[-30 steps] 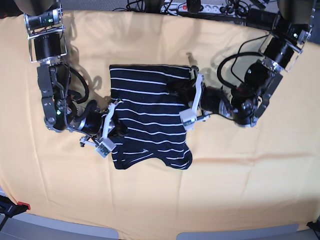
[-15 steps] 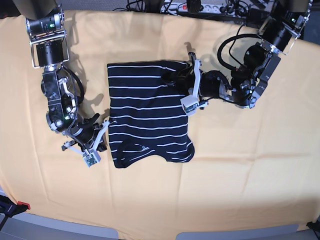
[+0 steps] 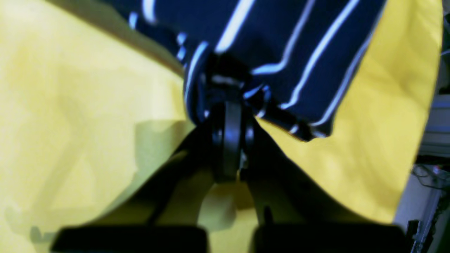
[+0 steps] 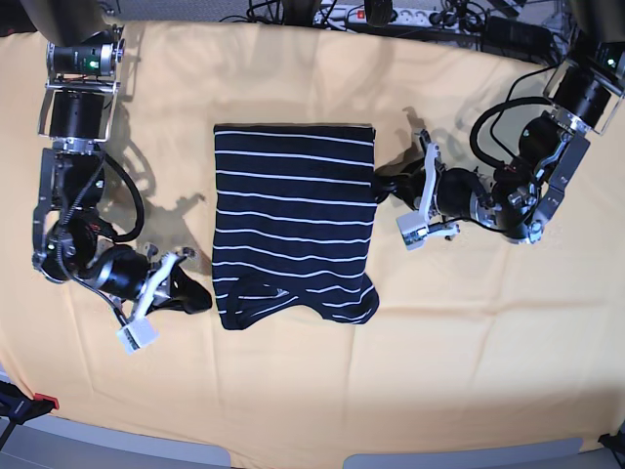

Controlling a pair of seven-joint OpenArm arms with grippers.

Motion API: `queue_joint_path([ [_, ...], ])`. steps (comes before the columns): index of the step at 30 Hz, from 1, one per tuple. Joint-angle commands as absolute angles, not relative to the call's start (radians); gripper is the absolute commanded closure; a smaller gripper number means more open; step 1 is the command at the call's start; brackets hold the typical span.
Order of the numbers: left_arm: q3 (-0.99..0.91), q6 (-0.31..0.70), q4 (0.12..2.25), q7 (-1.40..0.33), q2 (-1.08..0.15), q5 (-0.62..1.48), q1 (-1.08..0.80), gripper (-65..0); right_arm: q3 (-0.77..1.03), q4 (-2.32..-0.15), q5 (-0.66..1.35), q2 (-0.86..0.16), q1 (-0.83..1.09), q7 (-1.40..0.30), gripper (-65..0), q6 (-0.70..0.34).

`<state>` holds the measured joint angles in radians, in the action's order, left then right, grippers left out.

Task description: Fold the T-shirt properly

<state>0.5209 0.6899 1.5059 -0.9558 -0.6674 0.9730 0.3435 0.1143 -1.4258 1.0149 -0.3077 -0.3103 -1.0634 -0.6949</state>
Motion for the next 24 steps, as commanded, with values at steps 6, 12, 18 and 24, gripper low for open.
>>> queue_joint_path([
  [6,0.352,0.698,1.522,-1.118,-0.688,1.264,0.357,0.0,0.234,-1.478,1.459,-0.385,-0.260,-1.272,0.0,-0.698],
  [12,0.124,0.698,1.522,-1.283,-0.687,1.484,0.349,0.0,0.360,-1.659,1.484,-0.385,-0.105,-1.383,0.0,-0.698],
  [18,-0.031,0.698,1.584,-1.370,-0.698,1.484,0.319,0.0,0.478,-1.916,1.484,-0.385,0.096,-1.382,0.0,-0.698],
  [24,-0.153,0.684,1.795,-1.370,-0.762,1.484,0.134,0.0,0.641,-2.102,1.484,-0.385,0.321,-1.377,0.0,-0.698],
])
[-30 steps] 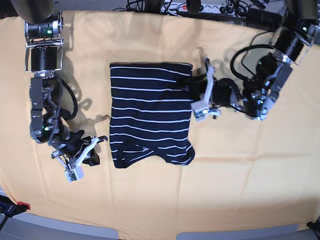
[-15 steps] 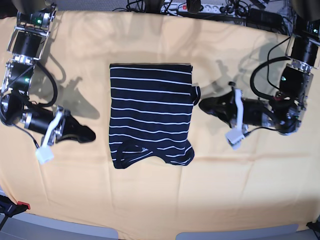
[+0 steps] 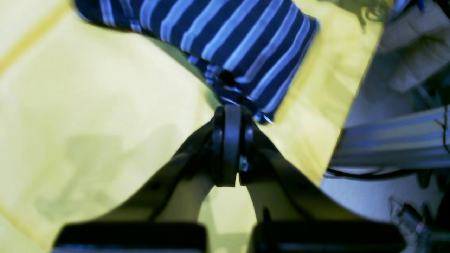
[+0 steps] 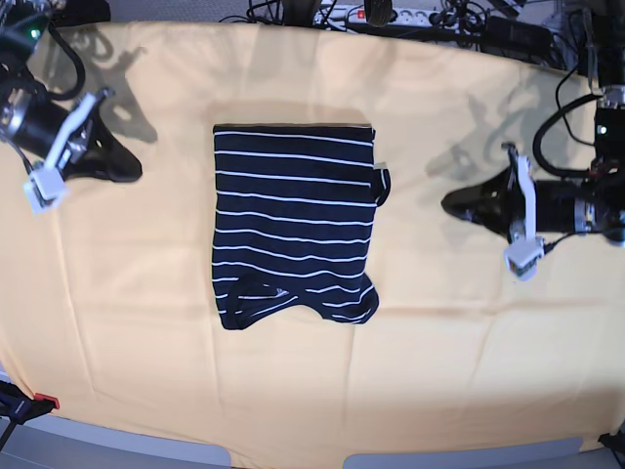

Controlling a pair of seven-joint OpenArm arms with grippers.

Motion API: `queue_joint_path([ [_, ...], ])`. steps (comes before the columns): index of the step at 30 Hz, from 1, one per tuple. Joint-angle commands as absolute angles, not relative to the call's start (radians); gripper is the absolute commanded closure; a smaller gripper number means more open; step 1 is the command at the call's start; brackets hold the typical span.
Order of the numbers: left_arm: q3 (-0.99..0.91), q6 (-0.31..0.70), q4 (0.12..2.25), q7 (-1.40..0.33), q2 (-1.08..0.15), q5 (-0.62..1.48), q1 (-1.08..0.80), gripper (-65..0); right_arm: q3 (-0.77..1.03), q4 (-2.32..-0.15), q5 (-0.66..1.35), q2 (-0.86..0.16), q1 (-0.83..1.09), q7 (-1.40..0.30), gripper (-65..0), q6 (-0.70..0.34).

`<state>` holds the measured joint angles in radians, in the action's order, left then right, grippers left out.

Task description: Fold the T-shirt properly

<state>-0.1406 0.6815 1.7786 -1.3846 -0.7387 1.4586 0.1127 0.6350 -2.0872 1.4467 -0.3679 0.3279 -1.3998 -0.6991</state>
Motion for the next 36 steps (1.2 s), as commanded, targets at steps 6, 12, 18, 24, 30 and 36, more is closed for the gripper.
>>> queue_joint_path([
  [6,-0.364,0.683,2.033,-1.370,-0.810,1.484,-0.118,0.0,0.780,-2.223,1.484,-0.384,0.566,-1.370,0.0,-0.698],
  [12,-0.564,0.657,2.181,-1.396,-0.812,1.484,-0.422,0.0,0.822,-2.242,1.484,-0.382,0.819,-1.370,0.0,-0.698],
  [18,-0.658,0.657,2.283,-1.396,-0.812,1.484,-0.774,0.0,0.822,-2.241,1.484,-0.371,1.065,-1.396,0.0,-0.698],
  [24,-0.669,0.658,2.283,-1.396,-0.782,1.484,-1.138,0.0,0.820,-2.211,1.484,-0.344,1.302,-1.396,0.0,-0.698],
  [30,-0.668,0.662,2.276,-1.396,-0.664,1.484,-1.309,0.0,0.766,-2.072,1.484,-0.350,1.309,-1.396,0.0,-0.698],
  [36,-0.582,0.690,2.104,-1.325,-0.560,1.361,-1.309,0.0,0.558,-1.837,1.432,-0.352,1.309,-1.393,0.0,-0.698],
])
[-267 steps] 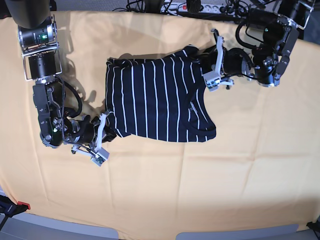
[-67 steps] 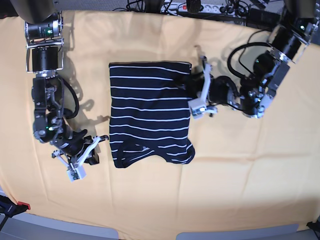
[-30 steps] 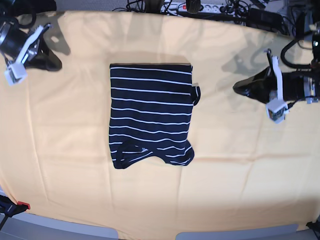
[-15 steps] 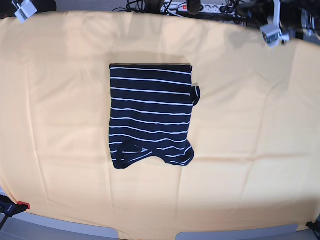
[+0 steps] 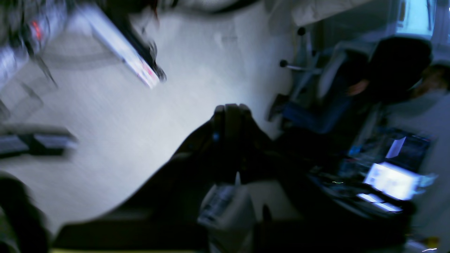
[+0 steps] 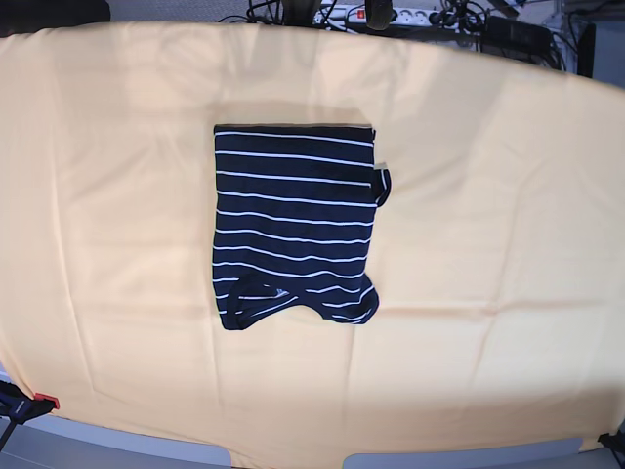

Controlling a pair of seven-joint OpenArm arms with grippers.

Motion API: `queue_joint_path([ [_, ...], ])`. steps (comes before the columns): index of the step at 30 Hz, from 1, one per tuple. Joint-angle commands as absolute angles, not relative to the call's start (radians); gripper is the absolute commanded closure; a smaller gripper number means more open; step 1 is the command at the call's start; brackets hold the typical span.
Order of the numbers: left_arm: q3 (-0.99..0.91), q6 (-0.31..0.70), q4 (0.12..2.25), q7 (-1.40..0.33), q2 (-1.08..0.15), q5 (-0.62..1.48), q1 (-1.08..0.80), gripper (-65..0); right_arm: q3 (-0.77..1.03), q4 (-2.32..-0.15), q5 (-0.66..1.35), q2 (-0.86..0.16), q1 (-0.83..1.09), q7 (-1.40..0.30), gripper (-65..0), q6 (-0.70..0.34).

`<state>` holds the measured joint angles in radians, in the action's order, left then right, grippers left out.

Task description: Fold the T-shirt properly

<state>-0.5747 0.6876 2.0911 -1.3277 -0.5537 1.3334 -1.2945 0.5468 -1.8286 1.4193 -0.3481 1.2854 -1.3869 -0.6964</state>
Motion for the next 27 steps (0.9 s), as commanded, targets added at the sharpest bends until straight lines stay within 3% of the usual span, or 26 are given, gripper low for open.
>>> queue_joint_path([
  [1,-0.546,0.683,2.063,-1.285,-0.563,1.330,-1.309,0.0,0.516,-1.801,1.388,-0.352,1.309,-1.371,0.0,-0.698],
  [5,-0.373,0.676,1.888,-1.192,-0.565,1.178,-1.285,0.0,0.359,-1.659,1.214,-0.352,1.224,-1.268,0.0,-0.698],
  [11,-0.134,0.611,1.539,-1.028,-0.560,1.011,-1.035,0.0,0.130,-1.430,0.969,-0.352,1.030,-1.056,0.0,-0.698],
  [18,-0.051,0.598,1.158,-0.844,-0.429,0.782,-0.717,0.0,-0.052,-1.190,0.722,-0.348,0.775,-0.785,0.0,-0.694],
  [25,-0.051,0.596,0.833,-0.315,-0.316,0.438,-0.525,0.0,-0.159,-0.970,0.393,-0.301,0.601,-0.442,0.0,-0.477],
  [27,-0.045,0.541,0.751,-0.181,-0.290,0.344,-0.477,0.0,-0.179,-0.908,0.329,-0.281,0.567,-0.367,0.0,-0.412],
])
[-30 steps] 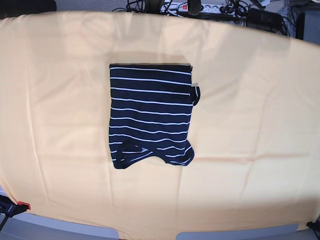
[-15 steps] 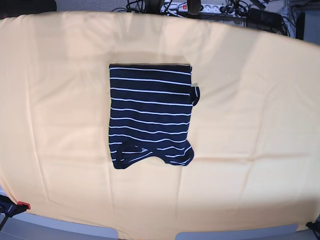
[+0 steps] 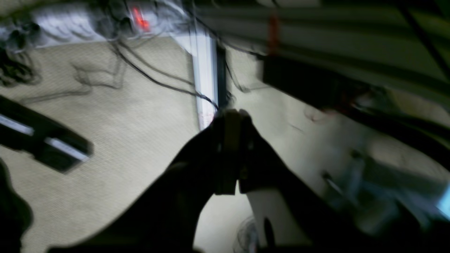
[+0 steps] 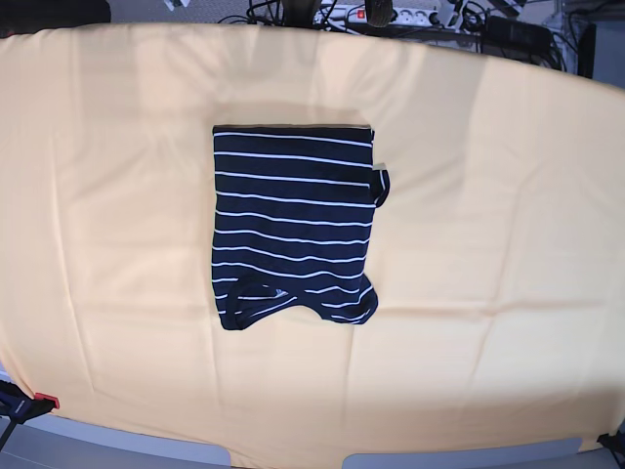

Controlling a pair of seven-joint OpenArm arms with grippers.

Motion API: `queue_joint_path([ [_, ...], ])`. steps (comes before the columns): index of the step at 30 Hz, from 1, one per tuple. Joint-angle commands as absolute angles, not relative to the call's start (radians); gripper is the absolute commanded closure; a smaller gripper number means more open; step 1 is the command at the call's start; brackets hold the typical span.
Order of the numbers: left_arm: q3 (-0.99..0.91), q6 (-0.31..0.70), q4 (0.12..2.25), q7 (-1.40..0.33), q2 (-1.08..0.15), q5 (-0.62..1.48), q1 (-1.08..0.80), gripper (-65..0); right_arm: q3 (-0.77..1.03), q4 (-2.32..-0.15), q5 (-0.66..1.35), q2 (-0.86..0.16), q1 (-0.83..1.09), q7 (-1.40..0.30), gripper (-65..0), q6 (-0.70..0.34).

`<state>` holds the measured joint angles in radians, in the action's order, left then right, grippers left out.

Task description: Fold the T-shirt properly

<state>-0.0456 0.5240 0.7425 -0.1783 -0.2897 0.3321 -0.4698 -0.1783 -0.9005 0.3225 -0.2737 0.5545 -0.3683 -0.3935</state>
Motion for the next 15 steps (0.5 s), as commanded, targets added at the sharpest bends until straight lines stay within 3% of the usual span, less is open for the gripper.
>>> queue_joint_path([
  [1,-0.037,0.488,0.712,-0.131,-0.279,0.308,-0.456,0.0,-0.186,-0.881,0.311,-0.269,0.551,-0.343,0.0,-0.362],
  [4,0.009,0.331,0.615,-0.040,-0.244,0.258,-0.405,0.0,-0.192,-0.806,0.305,-0.225,0.510,-0.310,0.0,-0.205],
  [11,0.141,0.094,0.556,0.048,-0.137,0.259,-0.388,0.0,-0.192,-0.728,0.174,-0.137,0.468,-0.200,0.0,-0.145],
  [15,0.143,0.087,0.556,0.049,-0.087,0.283,-0.388,0.0,-0.222,-0.728,0.174,-0.117,0.468,-0.173,0.0,-0.091],
])
